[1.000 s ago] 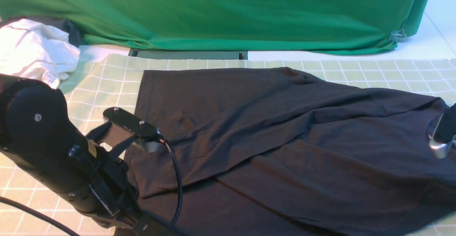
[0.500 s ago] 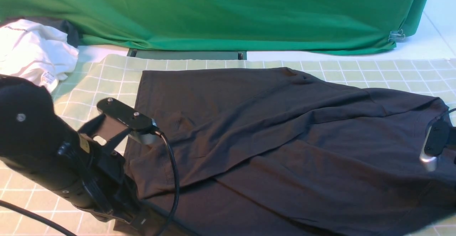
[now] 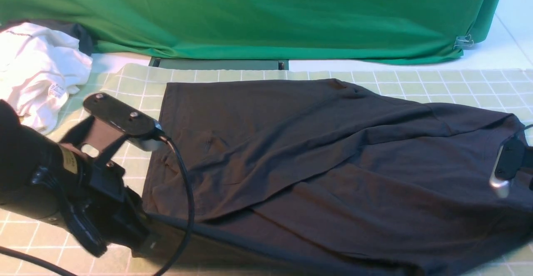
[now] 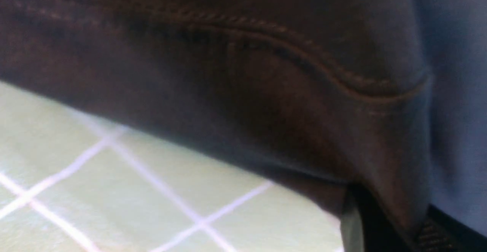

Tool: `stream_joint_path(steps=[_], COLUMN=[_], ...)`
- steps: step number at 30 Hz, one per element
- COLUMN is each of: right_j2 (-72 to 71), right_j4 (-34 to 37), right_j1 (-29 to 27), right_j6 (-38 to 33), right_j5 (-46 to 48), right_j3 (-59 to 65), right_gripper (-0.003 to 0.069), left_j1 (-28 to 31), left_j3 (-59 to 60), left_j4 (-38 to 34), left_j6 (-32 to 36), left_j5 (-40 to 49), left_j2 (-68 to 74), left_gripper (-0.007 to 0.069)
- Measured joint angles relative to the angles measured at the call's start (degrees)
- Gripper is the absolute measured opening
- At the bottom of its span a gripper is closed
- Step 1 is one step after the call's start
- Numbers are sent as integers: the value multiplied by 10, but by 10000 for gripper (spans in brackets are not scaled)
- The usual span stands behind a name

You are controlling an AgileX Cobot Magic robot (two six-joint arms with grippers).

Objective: Fold a long-sleeved shirt over a green coffee tablecloth.
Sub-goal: 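Grasp the near edge of the shirt at its hem and shoulder corners, then fold the black garment in half by bringing its near edge over to the far edge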

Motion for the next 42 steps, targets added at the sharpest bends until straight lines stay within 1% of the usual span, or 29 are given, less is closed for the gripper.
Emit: stream_joint_path(steps=[3, 7, 13, 16, 22, 25, 30, 32, 35, 37, 42], right_j2=[-18, -35, -38, -38, -38, -38, -38, -33, -17, 13, 58], right_j4=[0, 2, 3, 4, 34, 46, 46, 46, 46, 49, 49], right_j1=[0, 0, 0, 0, 0, 6, 34, 40, 44, 44, 44], right_j6=[9, 48, 68, 73, 74, 74, 71, 70, 70, 74, 89], right_j5=[-2, -2, -9, -26, -104, -151, -237, -254, -265, -265, -265], right_j3=[-19, -45, -68, -83, -106, -108, -110, -118, -142, -171, -216], right_gripper=[64, 64, 64, 64, 64, 64, 64, 64, 64, 64, 64], left_j1=[0, 0, 0, 0, 5, 28, 103, 122, 144, 162, 174], left_j3=[0, 0, 0, -2, -42, -65, -114, -133, -169, -213, -296], left_j4=[20, 27, 28, 28, 30, 26, 0, -4, -6, -7, -7], left_j6=[-19, -30, -45, -60, -102, -106, -88, -82, -74, -73, -69], left_j5=[-4, -18, -50, -54, -65, -74, -77, -77, -83, -98, -115], left_j2=[-7, -10, -10, -10, -10, -2, 66, 96, 141, 190, 269], left_gripper=[-22, -22, -22, -21, -21, -21, -21, -21, -21, -21, -21])
